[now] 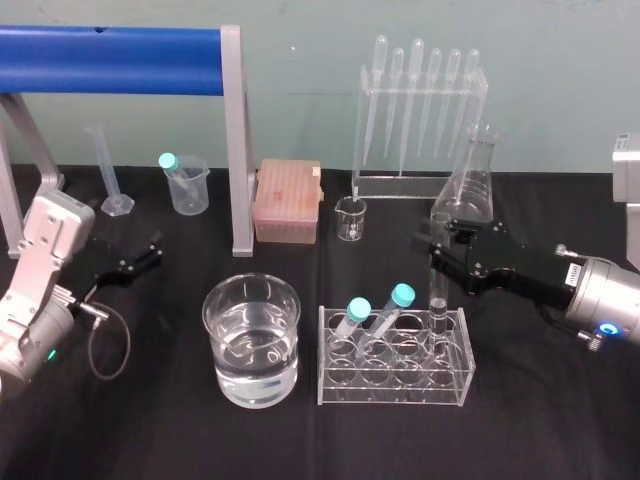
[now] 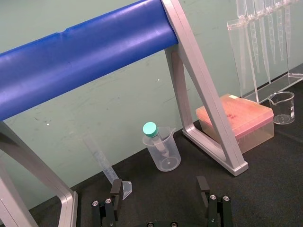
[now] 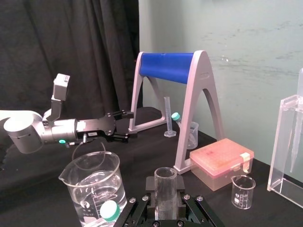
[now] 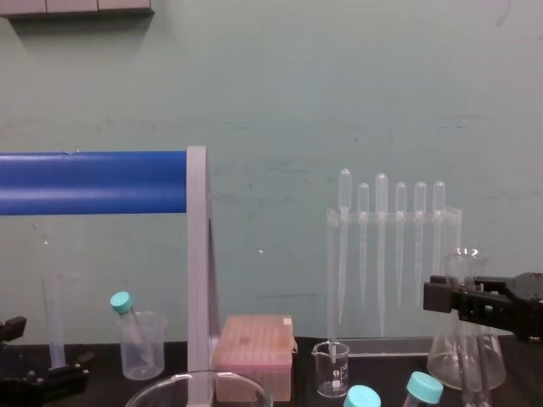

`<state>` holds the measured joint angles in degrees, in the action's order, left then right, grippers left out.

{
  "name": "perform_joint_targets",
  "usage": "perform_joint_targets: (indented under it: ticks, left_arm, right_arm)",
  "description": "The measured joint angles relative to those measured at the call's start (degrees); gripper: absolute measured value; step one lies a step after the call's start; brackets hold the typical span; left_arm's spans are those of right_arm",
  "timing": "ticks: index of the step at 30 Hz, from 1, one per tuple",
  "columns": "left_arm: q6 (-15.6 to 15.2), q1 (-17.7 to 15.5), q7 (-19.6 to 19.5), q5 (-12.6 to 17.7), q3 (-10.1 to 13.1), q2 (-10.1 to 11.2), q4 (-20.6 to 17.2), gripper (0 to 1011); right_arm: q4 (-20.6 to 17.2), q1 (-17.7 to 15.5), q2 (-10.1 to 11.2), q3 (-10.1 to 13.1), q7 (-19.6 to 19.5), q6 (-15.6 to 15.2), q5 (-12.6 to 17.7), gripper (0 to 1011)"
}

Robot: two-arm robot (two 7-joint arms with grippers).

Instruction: Hold the test tube with one hand and immerse one end into the beaker, then return it to the test tube rack.

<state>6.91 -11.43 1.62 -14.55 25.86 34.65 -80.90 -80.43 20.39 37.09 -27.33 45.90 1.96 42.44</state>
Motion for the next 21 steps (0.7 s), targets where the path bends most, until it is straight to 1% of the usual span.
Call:
perform_joint_targets:
  ticks: [4, 21]
  left_arm:
    - [0.0, 0.0, 0.0, 0.0, 0.0, 0.0, 0.0, 1000]
    - [0.0, 0.0, 0.0, 0.0, 0.0, 0.0, 0.0, 1000]
  right_arm:
    - [0.42, 0.17, -0.16, -0.08, -0.46, 0.04, -0.41, 242]
    - [0.34, 0.13, -0.11, -0.06, -0.48, 0.1, -0.31, 242]
